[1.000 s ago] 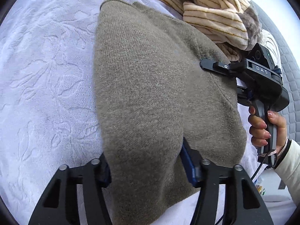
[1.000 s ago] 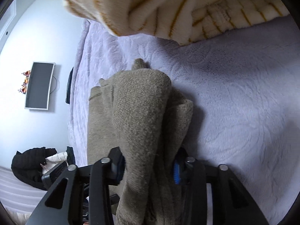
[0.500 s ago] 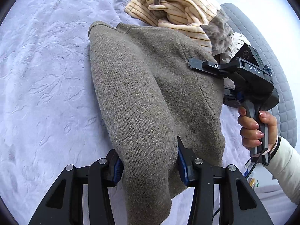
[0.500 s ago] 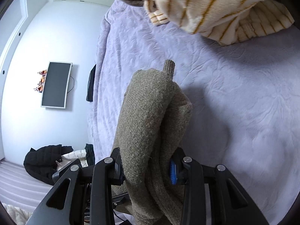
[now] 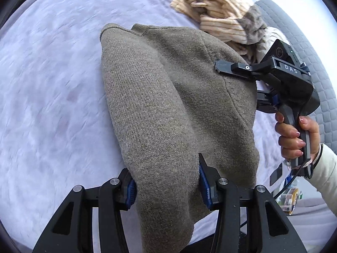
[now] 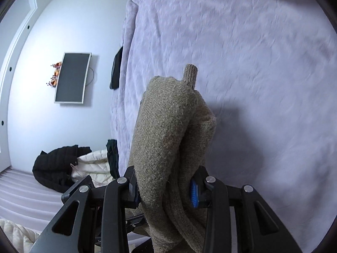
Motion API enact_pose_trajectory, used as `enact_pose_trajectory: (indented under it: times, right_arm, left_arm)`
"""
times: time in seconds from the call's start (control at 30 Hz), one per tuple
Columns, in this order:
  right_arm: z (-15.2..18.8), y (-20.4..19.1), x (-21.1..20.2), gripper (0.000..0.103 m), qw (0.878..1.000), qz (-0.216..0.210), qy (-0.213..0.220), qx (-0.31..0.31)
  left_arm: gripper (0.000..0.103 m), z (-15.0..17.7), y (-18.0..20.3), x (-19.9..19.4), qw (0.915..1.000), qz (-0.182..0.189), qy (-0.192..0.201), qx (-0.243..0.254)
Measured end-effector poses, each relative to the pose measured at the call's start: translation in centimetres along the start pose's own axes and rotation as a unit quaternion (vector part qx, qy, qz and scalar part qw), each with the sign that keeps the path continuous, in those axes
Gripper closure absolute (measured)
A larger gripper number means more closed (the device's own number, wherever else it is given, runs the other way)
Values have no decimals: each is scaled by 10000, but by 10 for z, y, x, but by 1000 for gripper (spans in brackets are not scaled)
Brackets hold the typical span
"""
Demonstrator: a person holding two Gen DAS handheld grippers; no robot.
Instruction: Fold small clothes
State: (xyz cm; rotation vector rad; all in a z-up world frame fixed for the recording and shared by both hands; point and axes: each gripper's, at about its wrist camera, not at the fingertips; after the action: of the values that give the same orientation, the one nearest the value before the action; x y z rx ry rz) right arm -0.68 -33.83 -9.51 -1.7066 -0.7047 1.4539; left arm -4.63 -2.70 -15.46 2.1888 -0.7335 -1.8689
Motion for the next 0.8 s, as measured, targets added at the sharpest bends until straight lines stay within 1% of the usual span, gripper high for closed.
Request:
enact_pose_trajectory:
  times: [0.1,0.13,0.2,0.23,0.27,0.3,0.33,0.4,0.47,0.5,0.53,0.6,0.63,0.7,0.73,0.8]
  right_arm:
    - [10,4,25,65,9995,256,-172,-45]
    - [11,9,38,65,9982,535,-272,-62]
    - [11,14,47,62,9930,1141,-265,-167]
    - [10,19,50,55,9874,1541,-277,-206]
    - [9,21,50,52,9849,1702,-265,-189]
    - [8,23,46,45,9814,1910,-150,-159]
    - [9,23,38,42,9773,2115,-40,-143]
    - [12,20,24,42,9710,2385,97,-95]
    - [17,15,12,42,9649,2612,273,-72]
    - [23,10,6,45,9603,2750,455,-89]
    - [30,2,-1,57,9579,2818,517,-159]
    - [41,-11,-9,67,9570,2831,564,-292]
    - [52,-22,-10,72,9582,2772,591,-391]
    - [69,-42,-9,74,9634,2547,621,-551]
    - [80,-56,-5,74,9681,2332,614,-675]
    - [98,-74,8,74,9738,2058,509,-824]
  left_arm:
    - [54,15,-28,13,9989,-339,-180,-278]
    - [52,19,-38,18,9980,-400,-273,-405]
    - [50,25,-52,18,9975,-310,-255,-576]
    - [50,28,-54,14,9977,-285,-226,-575]
    - [50,29,-54,9,9980,-293,-199,-518]
    - [50,31,-54,3,9984,-342,-157,-416]
    - [50,32,-52,-4,9987,-399,-121,-303]
    - [50,32,-51,-17,9988,-469,-44,-166]
    - [50,27,-51,-28,9986,-500,76,-156]
    - [50,25,-54,-35,9984,-519,150,-172]
    - [50,19,-52,-36,9981,-546,197,-185]
    - [50,18,-56,-41,9976,-648,236,-120]
    - [50,16,-57,-39,9970,-744,207,-67]
    - [50,13,-53,-32,9965,-830,111,43]
    - [50,13,-50,-27,9965,-829,66,114]
    - [50,18,-47,-16,9950,-962,-67,270]
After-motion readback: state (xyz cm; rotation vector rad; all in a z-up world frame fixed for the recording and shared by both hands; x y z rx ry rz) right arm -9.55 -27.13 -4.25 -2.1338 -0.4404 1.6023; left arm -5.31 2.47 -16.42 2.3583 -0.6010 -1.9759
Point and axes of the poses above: each gripper's, at about its wrist camera, not at the fingertips, and x roughly the way its jaws point, y to its right, z to its underside
